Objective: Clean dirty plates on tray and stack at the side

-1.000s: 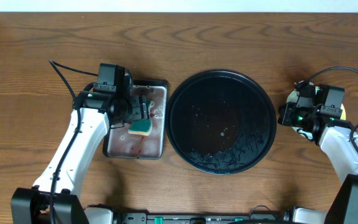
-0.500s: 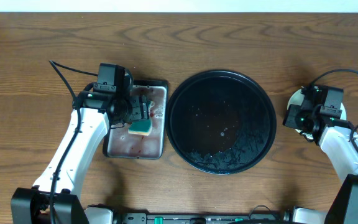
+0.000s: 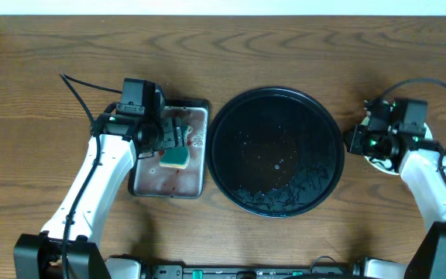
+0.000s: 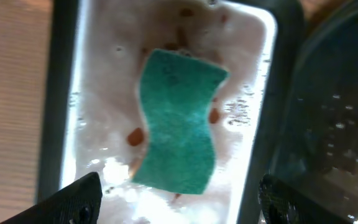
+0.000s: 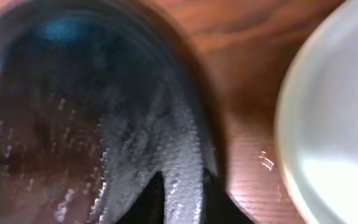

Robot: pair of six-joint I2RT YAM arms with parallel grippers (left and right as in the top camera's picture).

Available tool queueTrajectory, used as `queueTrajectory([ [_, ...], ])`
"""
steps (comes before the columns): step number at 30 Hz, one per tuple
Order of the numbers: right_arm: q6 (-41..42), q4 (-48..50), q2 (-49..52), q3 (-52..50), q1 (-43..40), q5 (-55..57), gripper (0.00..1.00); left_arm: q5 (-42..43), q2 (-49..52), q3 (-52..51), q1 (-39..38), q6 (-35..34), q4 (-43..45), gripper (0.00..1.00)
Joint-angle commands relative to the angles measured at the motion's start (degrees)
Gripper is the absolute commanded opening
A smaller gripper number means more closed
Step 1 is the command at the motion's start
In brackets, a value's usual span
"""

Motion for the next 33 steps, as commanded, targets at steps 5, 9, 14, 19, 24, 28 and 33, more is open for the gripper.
queueTrajectory([
  [5,-4.04,-19.19,-2.08,15.82,7.17,10.19,0.55,-4.5,-0.35,3.96,0.02,-2.16,-9.25,0.82],
  [9,-4.0,-23.32,-4.39,16.61,8.33,10.12,0.89,-4.48,-2.56,3.72,0.02,-2.93,-15.32,0.82],
  [14,-4.02,-26.27,-11.45,14.62,9.01,11.91,0.99,-4.48,-11.72,0.22,0.02,-2.91,-17.03,0.82],
  [19,-4.68,-20.74,-23.17,7.37,9.9,12.55,0.99,-4.48,-26.64,-5.7,0.02,-2.64,-12.61,0.82],
  [24,-4.63,-14.6,-36.87,-0.92,10.05,12.55,0.99,-4.5,-44.09,-13.57,0.02,-3.34,-6.93,0.82],
  [28,-4.66,-14.82,-42.77,-3.21,10.05,12.5,0.99,-4.48,-51.84,-15.37,0.02,-3.34,-6.82,0.83],
  [33,-4.66,-19.71,-45.31,-3.3,10.05,12.52,0.99,-4.48,-55.82,-15.37,0.02,-3.34,-6.84,0.83],
])
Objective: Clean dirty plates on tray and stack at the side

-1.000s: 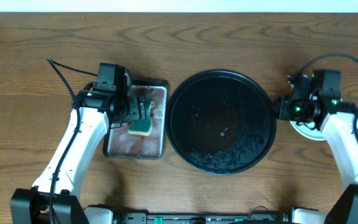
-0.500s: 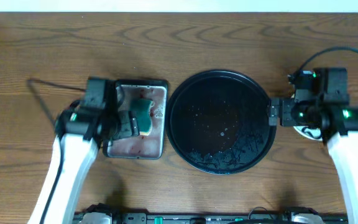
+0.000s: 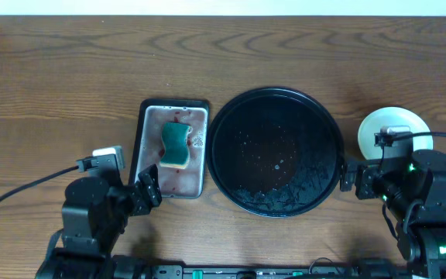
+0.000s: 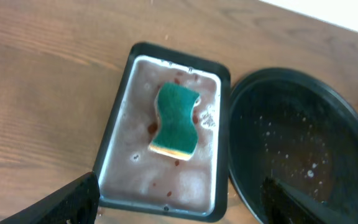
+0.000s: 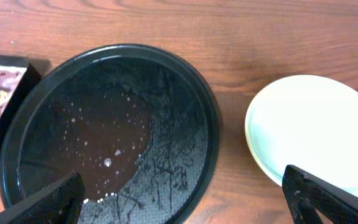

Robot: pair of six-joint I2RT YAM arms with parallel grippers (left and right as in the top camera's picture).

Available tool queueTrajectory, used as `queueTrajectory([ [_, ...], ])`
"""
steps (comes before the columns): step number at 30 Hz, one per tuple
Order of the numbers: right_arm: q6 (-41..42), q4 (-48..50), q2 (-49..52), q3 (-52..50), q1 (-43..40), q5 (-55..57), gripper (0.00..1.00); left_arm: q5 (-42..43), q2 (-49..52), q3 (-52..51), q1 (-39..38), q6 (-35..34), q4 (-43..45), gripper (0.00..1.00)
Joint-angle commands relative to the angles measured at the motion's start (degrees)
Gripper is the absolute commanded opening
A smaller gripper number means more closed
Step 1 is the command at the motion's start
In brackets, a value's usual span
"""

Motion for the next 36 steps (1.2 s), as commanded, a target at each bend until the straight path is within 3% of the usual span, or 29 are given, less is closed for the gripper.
queueTrajectory([
  [1,-0.81,-1.9,-0.48,-0.68,0.28,0.26,0.99,-0.55,-1.31,-0.48,0.02,-0.31,0.2,0.83],
  [17,-0.83,-9.77,-1.86,-0.72,0.31,0.31,0.99,-0.52,-1.22,-0.48,0.02,-0.31,0.0,0.84],
  [22,-0.83,2.34,-10.1,-4.59,0.35,0.22,0.99,-0.55,-1.22,-0.48,0.02,-0.31,0.0,0.84],
  [29,-0.83,20.0,-29.18,-20.48,2.12,0.09,0.99,-0.55,-1.22,-0.48,0.02,-0.31,0.0,0.84],
  [36,-4.07,37.03,-38.18,-34.36,2.58,1.86,0.99,-0.55,-1.22,-0.48,0.02,-0.31,0.0,0.84],
])
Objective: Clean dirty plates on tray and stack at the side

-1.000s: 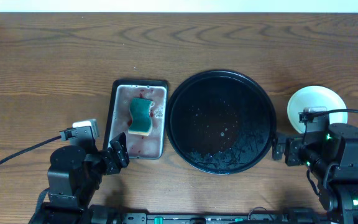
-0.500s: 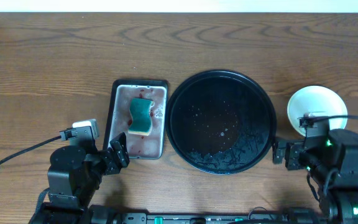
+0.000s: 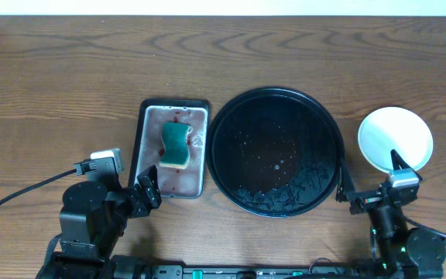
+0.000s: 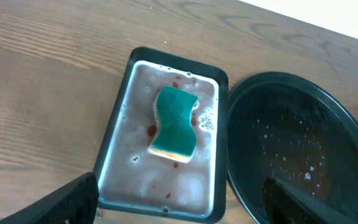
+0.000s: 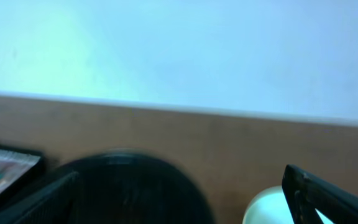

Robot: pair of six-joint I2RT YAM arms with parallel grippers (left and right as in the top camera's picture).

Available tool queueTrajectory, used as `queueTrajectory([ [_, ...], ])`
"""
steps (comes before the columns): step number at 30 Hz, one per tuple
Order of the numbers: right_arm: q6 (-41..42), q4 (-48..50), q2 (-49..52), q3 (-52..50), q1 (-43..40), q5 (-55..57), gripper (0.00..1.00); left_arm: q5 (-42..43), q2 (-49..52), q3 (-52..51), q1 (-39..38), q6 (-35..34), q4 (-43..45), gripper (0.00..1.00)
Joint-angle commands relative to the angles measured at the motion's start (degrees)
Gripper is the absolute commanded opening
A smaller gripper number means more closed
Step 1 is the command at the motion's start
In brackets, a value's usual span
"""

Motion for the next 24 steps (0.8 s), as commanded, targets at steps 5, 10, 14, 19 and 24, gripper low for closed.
queueTrajectory([
  [5,-4.28,14.25,-3.98,-12.13,0.7,0.85,0.99,-0.5,-0.13,-0.35,0.02,-0.31,0.04,0.84],
  [10,-5.9,15.3,-3.98,-15.58,0.7,1.44,0.99,-0.52,-0.13,-0.35,0.02,-0.31,0.04,0.84],
  [14,-5.95,10.51,-3.89,-17.14,0.72,1.44,0.99,-0.52,-0.13,-0.35,0.02,-0.31,0.04,0.84],
  [19,-5.95,10.69,-3.82,-17.09,0.7,1.01,0.99,-0.52,-0.13,-0.35,0.02,-0.31,0.04,0.84],
  [24,-5.97,10.69,-3.78,-17.09,0.7,1.01,0.99,-0.52,-0.13,-0.35,0.02,-0.31,0.04,0.84],
])
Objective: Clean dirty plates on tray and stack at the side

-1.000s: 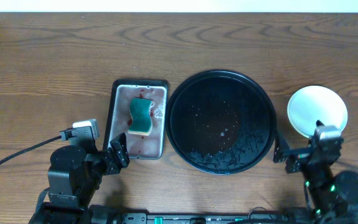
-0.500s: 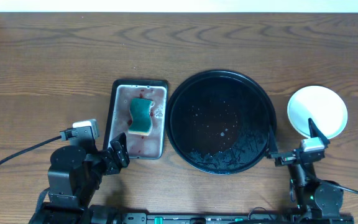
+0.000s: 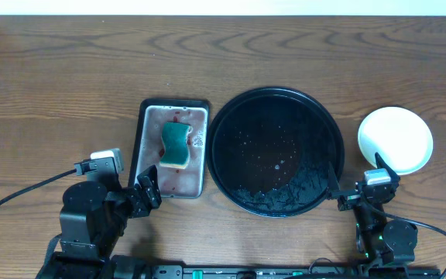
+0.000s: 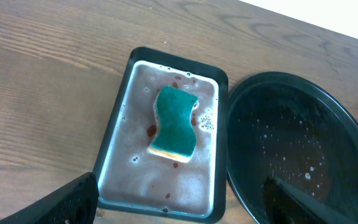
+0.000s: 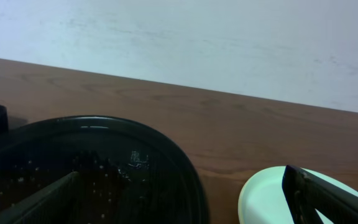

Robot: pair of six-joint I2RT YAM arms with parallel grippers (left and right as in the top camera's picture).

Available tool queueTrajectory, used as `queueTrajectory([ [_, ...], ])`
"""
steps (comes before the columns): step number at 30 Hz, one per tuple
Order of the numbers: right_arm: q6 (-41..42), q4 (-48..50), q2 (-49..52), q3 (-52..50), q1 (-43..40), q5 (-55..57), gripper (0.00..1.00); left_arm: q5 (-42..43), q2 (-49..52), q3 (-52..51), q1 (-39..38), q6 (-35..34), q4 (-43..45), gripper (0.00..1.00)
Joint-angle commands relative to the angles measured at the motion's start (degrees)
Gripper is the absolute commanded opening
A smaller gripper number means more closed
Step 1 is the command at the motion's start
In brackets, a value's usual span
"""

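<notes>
One white plate (image 3: 396,139) lies on the table to the right of the round black tray (image 3: 276,151), which is wet and carries only droplets. In the right wrist view the plate (image 5: 272,199) shows low right beside the tray's rim (image 5: 185,168). A green sponge (image 4: 174,124) rests in the soapy rectangular tray (image 4: 114,149). My left gripper (image 4: 182,211) hangs open and empty near the front of that tray. Held low at the table's front, between round tray and plate, my right gripper (image 5: 179,205) is open and empty too.
The rectangular tray (image 3: 139,147) sits just left of the round tray on the wooden table (image 3: 53,77). Both arms are folded back at the front edge: left gripper (image 3: 136,195), right gripper (image 3: 356,184). A white wall rises behind the table's far edge.
My right arm has shifted a little left along the front edge, and its camera now looks lower, at the round tray and plate. The left arm, sponge and plate have not moved.
At first my left gripper hung open just above the sponge in the rectangular tray, and my right gripper was at the white plate. Then both arms stood back at the front edge. The right arm folded lower still. Sponge and plate stay where they lay.
</notes>
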Motion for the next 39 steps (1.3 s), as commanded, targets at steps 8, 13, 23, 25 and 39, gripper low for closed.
queueTrajectory([
  [8,-0.83,-0.11,-0.22,-0.09,0.7,0.17,0.99,-0.52,-0.13,-0.33,0.02,-0.31,0.04,0.84],
  [13,-0.83,-0.11,-0.22,-0.09,0.7,0.17,0.99,-0.52,-0.13,-0.33,0.02,-0.31,0.04,0.84],
  [23,-0.83,-0.11,-0.22,-0.09,0.7,0.17,0.99,-2.05,-0.57,-1.11,0.57,2.38,-2.23,0.84],
  [25,-0.83,-0.11,-0.22,-0.09,0.7,0.17,0.99,-1.27,-1.55,-3.02,2.23,3.96,-0.17,0.84],
  [39,-0.83,-0.11,-0.22,-0.09,0.7,0.17,0.99,3.93,-25.03,-33.27,7.34,14.12,34.42,0.84],
])
